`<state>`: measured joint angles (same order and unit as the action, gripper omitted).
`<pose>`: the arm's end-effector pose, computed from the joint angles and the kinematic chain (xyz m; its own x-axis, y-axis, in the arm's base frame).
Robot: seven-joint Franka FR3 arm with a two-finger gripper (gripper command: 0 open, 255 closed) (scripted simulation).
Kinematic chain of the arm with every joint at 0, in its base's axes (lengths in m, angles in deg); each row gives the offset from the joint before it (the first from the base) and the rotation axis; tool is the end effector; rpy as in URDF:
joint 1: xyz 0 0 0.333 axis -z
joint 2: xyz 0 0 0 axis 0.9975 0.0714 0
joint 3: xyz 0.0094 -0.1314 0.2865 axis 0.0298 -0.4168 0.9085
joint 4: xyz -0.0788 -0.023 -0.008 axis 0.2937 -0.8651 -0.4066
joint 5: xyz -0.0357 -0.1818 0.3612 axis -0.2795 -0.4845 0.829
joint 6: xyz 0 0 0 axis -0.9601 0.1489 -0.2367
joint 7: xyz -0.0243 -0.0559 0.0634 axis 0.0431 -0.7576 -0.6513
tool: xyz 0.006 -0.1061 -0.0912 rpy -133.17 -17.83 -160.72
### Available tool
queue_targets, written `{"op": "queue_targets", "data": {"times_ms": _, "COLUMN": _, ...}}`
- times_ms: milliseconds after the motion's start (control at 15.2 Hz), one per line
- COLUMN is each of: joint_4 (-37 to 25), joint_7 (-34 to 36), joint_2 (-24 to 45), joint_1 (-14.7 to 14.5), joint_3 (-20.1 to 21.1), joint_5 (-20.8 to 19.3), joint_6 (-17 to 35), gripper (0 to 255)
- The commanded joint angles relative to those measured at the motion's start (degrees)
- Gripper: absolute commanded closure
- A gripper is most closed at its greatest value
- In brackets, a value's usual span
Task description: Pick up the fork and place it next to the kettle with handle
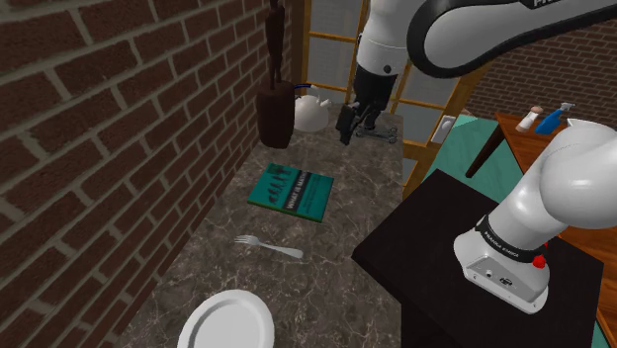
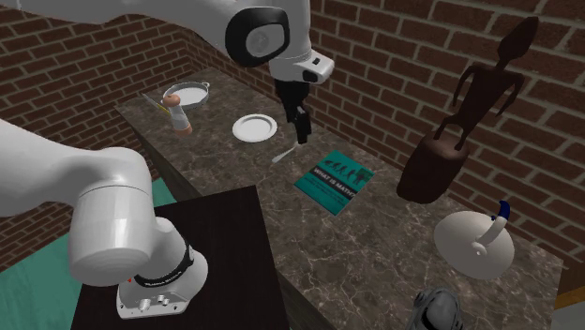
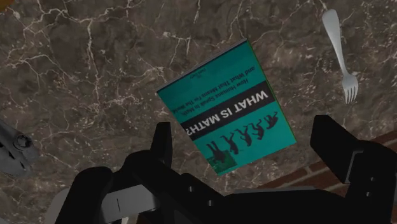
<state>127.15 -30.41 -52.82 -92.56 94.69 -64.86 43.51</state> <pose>0.3768 0.1766 0.3956 0.9961 0.0333 0.0820 0.0318 -0.9993 0.0186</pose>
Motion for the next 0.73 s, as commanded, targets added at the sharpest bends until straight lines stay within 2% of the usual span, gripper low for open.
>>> {"op": "queue_targets", "data": {"times_ms": 0, "joint_4": -0.65, "joint_7": 2.49, "joint_2": 3.91, "joint_1": -0.26, "joint_3": 2.55, "joint_5": -0.40, "joint_6": 3.47, "gripper": 0}}
{"op": "queue_targets", "data": {"times_ms": 330, "joint_4": -2.89, "joint_7": 9.12, "joint_2": 14.07, "joint_1": 0.24, "joint_3": 8.24, "joint_5": -4.25, "joint_6": 11.20, "gripper": 0}}
{"op": "queue_targets", "data": {"times_ms": 660, "joint_4": -7.13, "joint_7": 18.85, "joint_2": 25.89, "joint_1": 1.02, "joint_3": 12.94, "joint_5": -13.42, "joint_6": 17.17, "gripper": 0}}
